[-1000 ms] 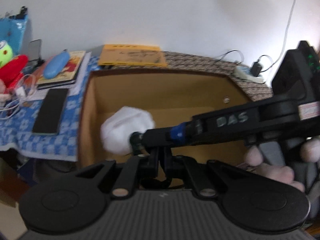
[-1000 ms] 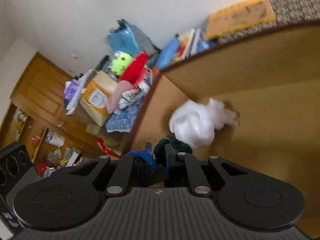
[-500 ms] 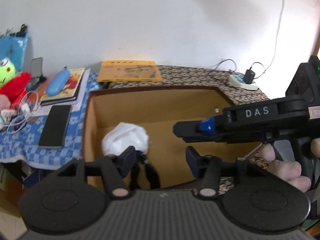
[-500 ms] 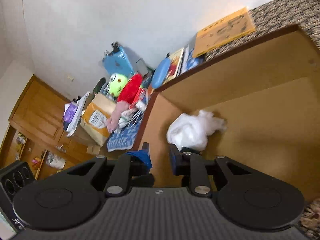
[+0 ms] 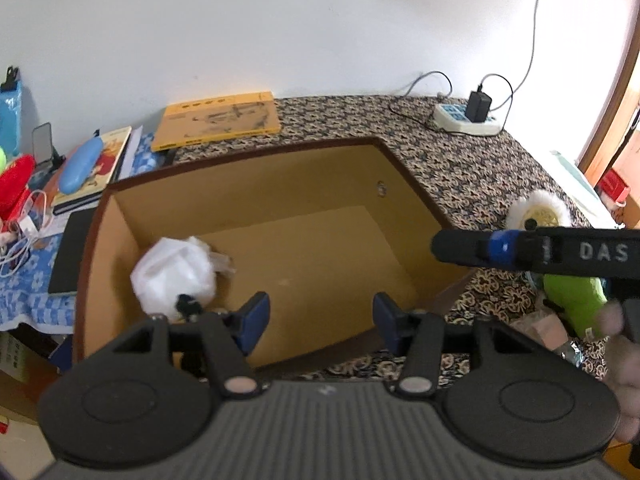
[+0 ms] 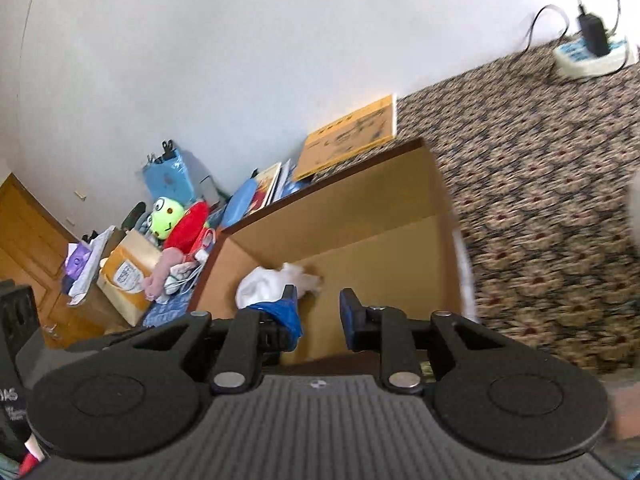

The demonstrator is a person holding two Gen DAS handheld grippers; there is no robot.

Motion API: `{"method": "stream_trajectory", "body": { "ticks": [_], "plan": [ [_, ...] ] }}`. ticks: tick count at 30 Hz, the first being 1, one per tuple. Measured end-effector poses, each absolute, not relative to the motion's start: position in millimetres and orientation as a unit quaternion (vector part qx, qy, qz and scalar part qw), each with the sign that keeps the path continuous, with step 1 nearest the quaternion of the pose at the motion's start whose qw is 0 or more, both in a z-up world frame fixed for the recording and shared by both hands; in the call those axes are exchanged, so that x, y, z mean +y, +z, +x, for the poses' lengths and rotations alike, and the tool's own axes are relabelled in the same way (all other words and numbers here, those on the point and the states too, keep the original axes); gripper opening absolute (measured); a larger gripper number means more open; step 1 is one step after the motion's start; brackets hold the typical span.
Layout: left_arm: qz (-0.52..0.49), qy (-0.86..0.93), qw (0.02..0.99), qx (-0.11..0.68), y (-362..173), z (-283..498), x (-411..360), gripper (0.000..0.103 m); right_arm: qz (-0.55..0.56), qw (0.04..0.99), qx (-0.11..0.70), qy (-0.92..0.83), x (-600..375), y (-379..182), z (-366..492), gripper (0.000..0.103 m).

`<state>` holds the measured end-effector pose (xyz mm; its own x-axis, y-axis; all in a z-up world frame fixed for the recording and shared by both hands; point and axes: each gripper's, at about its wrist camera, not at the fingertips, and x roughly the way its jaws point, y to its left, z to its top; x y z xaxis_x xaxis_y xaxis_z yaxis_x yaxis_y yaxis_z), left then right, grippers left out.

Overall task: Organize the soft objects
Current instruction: 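Reach the left tool to the green plush and grasp it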

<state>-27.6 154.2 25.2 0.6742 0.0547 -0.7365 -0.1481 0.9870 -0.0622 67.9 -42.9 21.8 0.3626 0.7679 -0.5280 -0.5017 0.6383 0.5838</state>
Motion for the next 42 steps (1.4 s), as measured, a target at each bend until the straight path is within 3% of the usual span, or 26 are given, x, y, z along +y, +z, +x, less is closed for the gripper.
{"method": "stream_trajectory", "body": {
  "ticks": [26,42],
  "plan": [
    [-0.01,0.017,0.914,0.406,35.3,16.8,-1.3,0.058,0.158,0.838,0.392,0.346,-196.5,14.1,76.1,0.008],
    [-0.06,-0.133,0.878,0.456,3.8,49.0,-77.2,0.058,0.194,0.84,0.429,0.268,-294.6,-17.9,108.5,0.009]
  ]
}}
